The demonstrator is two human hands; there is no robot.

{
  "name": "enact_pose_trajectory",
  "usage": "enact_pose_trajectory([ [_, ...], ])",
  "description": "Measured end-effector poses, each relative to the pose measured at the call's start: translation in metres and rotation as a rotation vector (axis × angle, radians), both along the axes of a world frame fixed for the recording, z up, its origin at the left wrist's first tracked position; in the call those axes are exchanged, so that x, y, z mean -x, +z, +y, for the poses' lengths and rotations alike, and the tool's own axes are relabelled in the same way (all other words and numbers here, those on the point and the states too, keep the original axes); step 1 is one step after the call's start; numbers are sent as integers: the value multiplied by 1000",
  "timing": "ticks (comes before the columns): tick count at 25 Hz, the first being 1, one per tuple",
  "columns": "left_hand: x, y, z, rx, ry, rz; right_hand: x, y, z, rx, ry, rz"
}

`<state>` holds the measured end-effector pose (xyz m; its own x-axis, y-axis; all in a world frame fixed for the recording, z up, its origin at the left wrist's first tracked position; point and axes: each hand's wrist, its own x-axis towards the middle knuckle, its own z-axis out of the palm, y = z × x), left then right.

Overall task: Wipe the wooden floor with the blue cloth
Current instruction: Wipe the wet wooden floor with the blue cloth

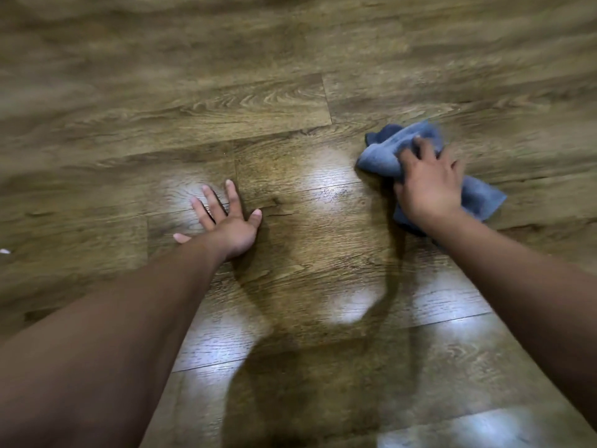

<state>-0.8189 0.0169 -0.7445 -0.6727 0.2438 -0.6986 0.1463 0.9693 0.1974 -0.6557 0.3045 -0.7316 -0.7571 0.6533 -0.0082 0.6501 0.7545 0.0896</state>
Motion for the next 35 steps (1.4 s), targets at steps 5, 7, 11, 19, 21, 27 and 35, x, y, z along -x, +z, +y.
enact_pose_trajectory([
  [5,0,-4,-1,7,-5,8,-29,8,-92,48,416,-25],
  [7,1,-6,-2,10,-9,14,-53,6,-136,92,627,-6],
  [11,3,-12,-3,-1,-16,46,-102,-5,-195,138,1025,-22],
  [19,6,-13,-5,8,-19,31,-45,-4,-125,100,1097,-74],
  [21,4,-12,-4,8,-15,37,-12,0,-80,68,824,-50],
  [27,4,-10,-2,31,-17,31,36,6,48,176,-8,-36],
  [35,3,-10,1,28,-22,38,-9,11,-123,102,667,-9],
])
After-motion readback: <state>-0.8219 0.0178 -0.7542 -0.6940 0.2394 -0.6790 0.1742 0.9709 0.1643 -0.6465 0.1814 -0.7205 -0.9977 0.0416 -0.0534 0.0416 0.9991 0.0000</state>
